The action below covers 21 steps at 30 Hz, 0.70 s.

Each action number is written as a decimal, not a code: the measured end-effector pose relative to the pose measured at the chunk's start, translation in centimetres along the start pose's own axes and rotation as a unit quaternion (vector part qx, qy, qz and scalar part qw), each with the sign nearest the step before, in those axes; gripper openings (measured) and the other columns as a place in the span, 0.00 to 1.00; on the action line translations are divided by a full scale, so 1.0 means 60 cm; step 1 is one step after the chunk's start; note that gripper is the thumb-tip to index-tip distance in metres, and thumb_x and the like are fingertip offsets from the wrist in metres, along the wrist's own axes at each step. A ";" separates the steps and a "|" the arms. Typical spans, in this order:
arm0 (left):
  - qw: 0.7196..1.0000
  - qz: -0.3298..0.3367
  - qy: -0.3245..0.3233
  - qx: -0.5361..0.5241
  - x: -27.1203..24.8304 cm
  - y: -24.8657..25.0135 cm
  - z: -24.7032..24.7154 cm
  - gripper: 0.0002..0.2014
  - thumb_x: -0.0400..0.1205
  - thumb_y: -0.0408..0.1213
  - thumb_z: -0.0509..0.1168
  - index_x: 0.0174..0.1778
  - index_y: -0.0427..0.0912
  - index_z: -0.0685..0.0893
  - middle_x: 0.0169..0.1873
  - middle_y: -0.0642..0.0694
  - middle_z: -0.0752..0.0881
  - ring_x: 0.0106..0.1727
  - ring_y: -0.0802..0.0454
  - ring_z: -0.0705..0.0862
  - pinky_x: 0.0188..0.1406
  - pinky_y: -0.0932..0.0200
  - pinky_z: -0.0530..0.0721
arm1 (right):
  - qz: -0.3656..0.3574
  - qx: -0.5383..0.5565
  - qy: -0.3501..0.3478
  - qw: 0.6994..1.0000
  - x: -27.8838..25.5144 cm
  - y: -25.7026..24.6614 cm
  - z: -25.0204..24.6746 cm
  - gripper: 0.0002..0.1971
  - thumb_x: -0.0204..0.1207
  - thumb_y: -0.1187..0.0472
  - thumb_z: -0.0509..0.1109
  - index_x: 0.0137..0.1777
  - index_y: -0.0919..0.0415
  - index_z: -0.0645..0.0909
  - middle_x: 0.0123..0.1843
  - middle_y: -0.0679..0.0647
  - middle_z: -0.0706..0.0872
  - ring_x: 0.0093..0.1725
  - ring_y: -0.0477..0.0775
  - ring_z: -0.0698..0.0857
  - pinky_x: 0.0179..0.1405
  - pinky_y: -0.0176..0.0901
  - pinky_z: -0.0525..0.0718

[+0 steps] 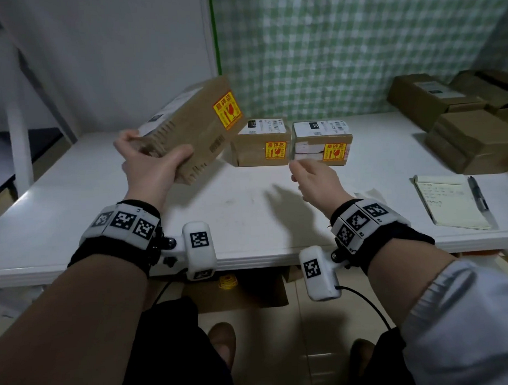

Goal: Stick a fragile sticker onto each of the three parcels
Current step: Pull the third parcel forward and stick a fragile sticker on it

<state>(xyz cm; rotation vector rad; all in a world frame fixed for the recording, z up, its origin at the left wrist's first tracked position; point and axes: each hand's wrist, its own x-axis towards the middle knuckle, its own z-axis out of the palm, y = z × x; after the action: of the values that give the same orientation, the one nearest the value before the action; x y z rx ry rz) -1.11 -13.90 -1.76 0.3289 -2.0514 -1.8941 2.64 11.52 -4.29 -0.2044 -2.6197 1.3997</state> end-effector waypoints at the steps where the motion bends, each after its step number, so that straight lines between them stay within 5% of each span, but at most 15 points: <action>1: 0.999 -0.003 0.023 0.023 0.004 0.001 0.002 0.39 0.56 0.51 0.80 0.55 0.66 0.61 0.63 0.44 0.73 0.54 0.48 0.81 0.52 0.52 0.85 | 0.004 -0.007 -0.004 1.000 0.005 0.001 0.002 0.23 0.81 0.48 0.56 0.66 0.61 0.80 0.56 0.55 0.85 0.49 0.53 0.78 0.62 0.58 0.81; 5: 0.990 -0.024 0.097 0.095 0.015 -0.013 0.022 0.41 0.58 0.50 0.76 0.65 0.58 0.62 0.62 0.43 0.65 0.48 0.42 0.77 0.52 0.56 0.77 | 0.029 -0.035 -0.001 0.999 0.026 0.011 0.000 0.21 0.78 0.52 0.60 0.68 0.58 0.79 0.61 0.56 0.86 0.52 0.55 0.82 0.62 0.51 0.81; 8: 0.980 -0.056 0.129 0.137 0.024 -0.028 0.040 0.41 0.55 0.53 0.73 0.63 0.60 0.61 0.62 0.42 0.66 0.50 0.36 0.78 0.49 0.51 0.76 | 0.041 -0.057 -0.008 0.998 0.040 0.019 -0.001 0.21 0.78 0.54 0.62 0.70 0.58 0.78 0.66 0.56 0.84 0.63 0.56 0.81 0.63 0.43 0.76; 15: 0.964 -0.078 0.146 0.207 0.053 -0.052 0.103 0.40 0.59 0.49 0.73 0.64 0.58 0.60 0.67 0.38 0.65 0.60 0.33 0.75 0.46 0.50 0.70 | 0.054 -0.122 -0.034 0.990 0.081 0.037 0.006 0.21 0.79 0.55 0.63 0.70 0.61 0.77 0.66 0.57 0.84 0.67 0.57 0.79 0.60 0.39 0.72; 21: 0.957 -0.085 0.120 0.248 0.070 -0.067 0.139 0.46 0.58 0.56 0.79 0.68 0.54 0.60 0.73 0.37 0.61 0.66 0.32 0.72 0.60 0.43 0.75 | 0.059 -0.136 -0.049 0.988 0.107 0.047 0.016 0.20 0.79 0.56 0.64 0.69 0.61 0.78 0.66 0.57 0.84 0.67 0.56 0.79 0.61 0.40 0.73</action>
<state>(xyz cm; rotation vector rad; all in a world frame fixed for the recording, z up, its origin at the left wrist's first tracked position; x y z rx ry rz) -8.46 -8.21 -5.93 0.8356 -2.3567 -1.3087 -3.73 13.57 -6.67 -0.3390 -2.9189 1.1042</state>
